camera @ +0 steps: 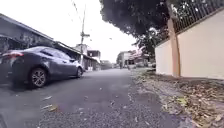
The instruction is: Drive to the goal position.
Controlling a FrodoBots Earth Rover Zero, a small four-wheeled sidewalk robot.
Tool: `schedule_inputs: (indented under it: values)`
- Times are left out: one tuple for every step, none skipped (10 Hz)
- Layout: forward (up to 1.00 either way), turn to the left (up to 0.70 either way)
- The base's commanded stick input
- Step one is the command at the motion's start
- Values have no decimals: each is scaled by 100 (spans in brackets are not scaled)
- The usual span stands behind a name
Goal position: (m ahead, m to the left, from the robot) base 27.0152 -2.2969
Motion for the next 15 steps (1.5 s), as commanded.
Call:
schedule_inputs:
  values:
    - [70,0]
    - [70,0]
    - [70,0]
    - [70,0]
    - [70,0]
    - [70,0]
    - [70,0]
    - [70,0]
    - [70,0]
    - [70,0]
    - [70,0]
    - [70,0]
    - [70,0]
    - [70,0]
    - [70,0]
